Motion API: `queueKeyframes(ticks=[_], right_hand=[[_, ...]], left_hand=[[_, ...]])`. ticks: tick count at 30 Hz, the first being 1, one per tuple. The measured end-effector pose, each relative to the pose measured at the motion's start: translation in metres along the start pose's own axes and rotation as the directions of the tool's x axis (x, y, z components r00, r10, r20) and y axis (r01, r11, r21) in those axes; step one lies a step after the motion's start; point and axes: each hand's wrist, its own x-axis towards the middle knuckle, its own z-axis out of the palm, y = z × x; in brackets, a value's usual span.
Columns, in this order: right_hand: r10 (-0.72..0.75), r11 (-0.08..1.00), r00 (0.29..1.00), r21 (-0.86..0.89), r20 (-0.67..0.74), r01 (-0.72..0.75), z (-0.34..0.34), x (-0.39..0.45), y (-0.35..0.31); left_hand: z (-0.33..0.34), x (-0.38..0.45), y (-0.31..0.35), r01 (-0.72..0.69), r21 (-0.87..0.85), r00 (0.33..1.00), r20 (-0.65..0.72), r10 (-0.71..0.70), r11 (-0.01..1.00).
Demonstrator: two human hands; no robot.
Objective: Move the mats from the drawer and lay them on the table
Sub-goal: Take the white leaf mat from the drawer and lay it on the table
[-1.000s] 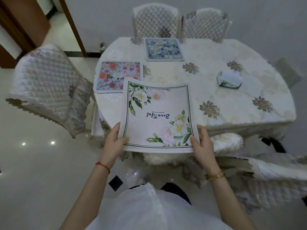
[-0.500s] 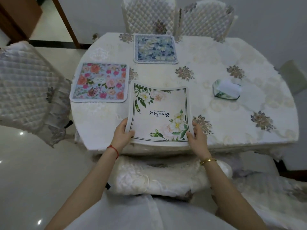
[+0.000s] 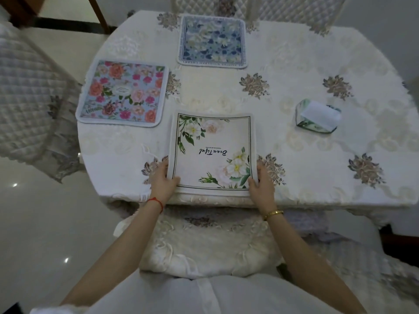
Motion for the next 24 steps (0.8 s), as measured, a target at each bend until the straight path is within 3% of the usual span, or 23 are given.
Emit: queueKeyframes(ticks=[5,12,18,20,24], right_hand=[[0.015,1.000,0.999,0.013,-0.045,-0.014,0.000,-0.004,0.011],[-0.079,0.980,0.994,-0.190,-0.078,0.063,0.004,-0.002,0.018],[-0.166,0.886,0.982,-0.451,-0.094,0.107,0.000,0.003,0.020],[-0.247,0.822,0.965,-0.546,-0.091,0.159,0.000,0.011,0.017],[-0.375,0.796,0.926,-0.527,-0.041,0.299,0.006,0.049,0.000]], left_hand=[[-0.004,-0.005,-0.006,-0.038,0.090,0.996,-0.083,0.045,0.995],[-0.009,0.000,-0.022,-0.099,0.204,0.993,-0.042,0.109,0.974],[-0.015,0.014,-0.033,-0.147,0.585,0.984,0.007,0.177,0.797],[-0.017,0.019,-0.029,-0.217,0.619,0.966,0.025,0.258,0.755],[-0.011,0.047,-0.008,-0.386,0.625,0.901,0.100,0.422,0.678]])
